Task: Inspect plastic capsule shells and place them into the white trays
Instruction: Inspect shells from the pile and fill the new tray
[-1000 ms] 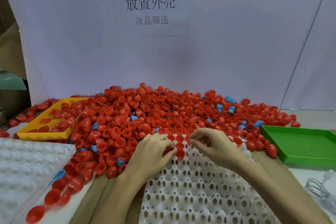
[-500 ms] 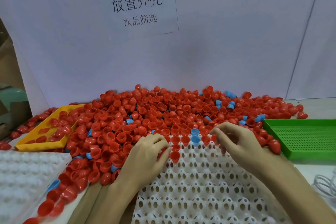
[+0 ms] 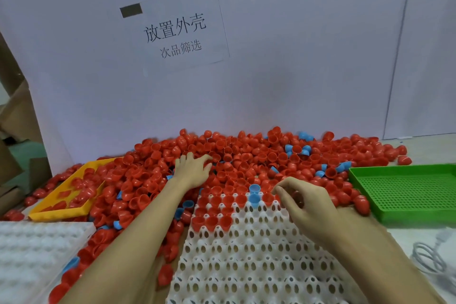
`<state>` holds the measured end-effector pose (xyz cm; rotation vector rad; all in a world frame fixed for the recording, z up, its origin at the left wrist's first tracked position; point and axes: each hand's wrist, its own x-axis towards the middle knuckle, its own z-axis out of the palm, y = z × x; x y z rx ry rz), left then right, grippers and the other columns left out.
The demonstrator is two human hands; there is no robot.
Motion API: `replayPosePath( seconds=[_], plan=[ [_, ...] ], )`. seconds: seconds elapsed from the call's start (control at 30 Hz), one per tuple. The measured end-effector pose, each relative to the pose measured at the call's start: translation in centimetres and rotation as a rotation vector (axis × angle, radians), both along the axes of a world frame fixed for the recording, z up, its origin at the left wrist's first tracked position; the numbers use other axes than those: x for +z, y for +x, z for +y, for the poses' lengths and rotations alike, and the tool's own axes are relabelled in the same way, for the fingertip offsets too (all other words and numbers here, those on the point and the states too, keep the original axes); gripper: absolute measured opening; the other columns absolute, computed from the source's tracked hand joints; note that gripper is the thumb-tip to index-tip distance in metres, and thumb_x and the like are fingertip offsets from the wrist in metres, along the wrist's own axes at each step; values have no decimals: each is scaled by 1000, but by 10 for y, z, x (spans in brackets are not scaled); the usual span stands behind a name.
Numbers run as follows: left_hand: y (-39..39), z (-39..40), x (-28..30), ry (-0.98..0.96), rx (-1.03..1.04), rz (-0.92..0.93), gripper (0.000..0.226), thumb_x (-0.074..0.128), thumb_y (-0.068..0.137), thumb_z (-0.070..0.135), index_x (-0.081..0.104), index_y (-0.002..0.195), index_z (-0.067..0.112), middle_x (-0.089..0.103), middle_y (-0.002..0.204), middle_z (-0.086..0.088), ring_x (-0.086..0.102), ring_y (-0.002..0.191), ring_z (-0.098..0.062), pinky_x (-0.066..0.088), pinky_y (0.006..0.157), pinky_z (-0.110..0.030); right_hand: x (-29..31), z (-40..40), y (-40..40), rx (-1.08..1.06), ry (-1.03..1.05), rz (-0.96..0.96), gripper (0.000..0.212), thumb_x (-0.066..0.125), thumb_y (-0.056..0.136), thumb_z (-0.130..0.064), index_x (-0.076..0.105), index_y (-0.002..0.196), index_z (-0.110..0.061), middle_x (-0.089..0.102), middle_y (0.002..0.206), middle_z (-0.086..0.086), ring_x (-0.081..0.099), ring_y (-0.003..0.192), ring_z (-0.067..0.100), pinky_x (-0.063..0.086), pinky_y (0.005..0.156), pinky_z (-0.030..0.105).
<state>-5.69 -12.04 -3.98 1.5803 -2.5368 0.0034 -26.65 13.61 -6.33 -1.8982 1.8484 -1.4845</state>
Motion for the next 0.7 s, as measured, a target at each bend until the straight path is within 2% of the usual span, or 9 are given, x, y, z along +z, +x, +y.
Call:
replayPosePath(
  seconds=[0.07,0.23,0.37,0.4,0.47,0.5,0.6,0.63,0.7],
  plan=[
    [0,-10,-6,10,-10,-14,42,39,111,40,53,150,36,53,150,-13,47,140,-35,26,119,-54,1,1,-1,3,5,-11,13,65,103,-17,74,95,-23,69,75,-12,67,67,13,58,61,30],
    [6,-9,-17,-106,-13,217,32,64,101,35,67,132,29,62,134,-5,55,129,-25,31,113,-49,4,1,-1,-6,-7,-14,13,65,103,-16,75,95,-21,69,74,-12,67,67,13,54,60,23],
    [17,10,-5,-135,-69,499,22,73,96,16,67,116,25,61,125,-5,58,107,-16,43,89,-24,5,2,2,-4,-5,-18,13,65,102,-18,75,95,-22,68,74,-14,67,66,13,55,59,26],
    [18,19,3,-143,-99,552,19,70,98,12,68,110,26,63,122,-4,58,105,-13,46,89,-25,5,2,2,-5,-2,-21,13,65,102,-18,75,94,-22,69,73,-13,67,65,13,56,59,28],
    [17,48,18,-47,-209,700,17,65,101,9,67,107,25,70,117,2,68,103,-13,56,98,-38,6,2,2,0,22,-66,14,65,102,-19,75,95,-25,71,74,-9,67,62,14,58,59,33],
    [16,67,22,75,-287,798,19,64,102,10,64,112,25,72,114,2,74,98,-15,60,96,-42,9,3,2,23,52,-118,13,65,102,-20,75,96,-26,72,77,-8,69,62,15,59,58,35],
    [16,130,23,424,-495,998,36,72,99,19,50,124,33,77,114,-3,78,97,-23,64,88,-37,18,8,6,246,172,-346,19,69,101,-25,71,117,-34,75,94,-6,75,73,17,58,59,27],
    [15,149,18,465,-534,1014,37,76,96,25,52,123,35,77,117,-1,78,99,-24,63,87,-34,20,10,9,328,198,-388,29,72,99,-28,67,126,-39,75,103,-6,76,81,17,59,64,26],
    [15,177,10,383,-582,979,30,80,92,40,63,116,36,76,117,6,76,104,-19,61,86,-27,23,14,16,415,209,-377,43,79,94,-33,64,134,-42,72,116,-7,77,93,19,63,73,29]
  ],
)
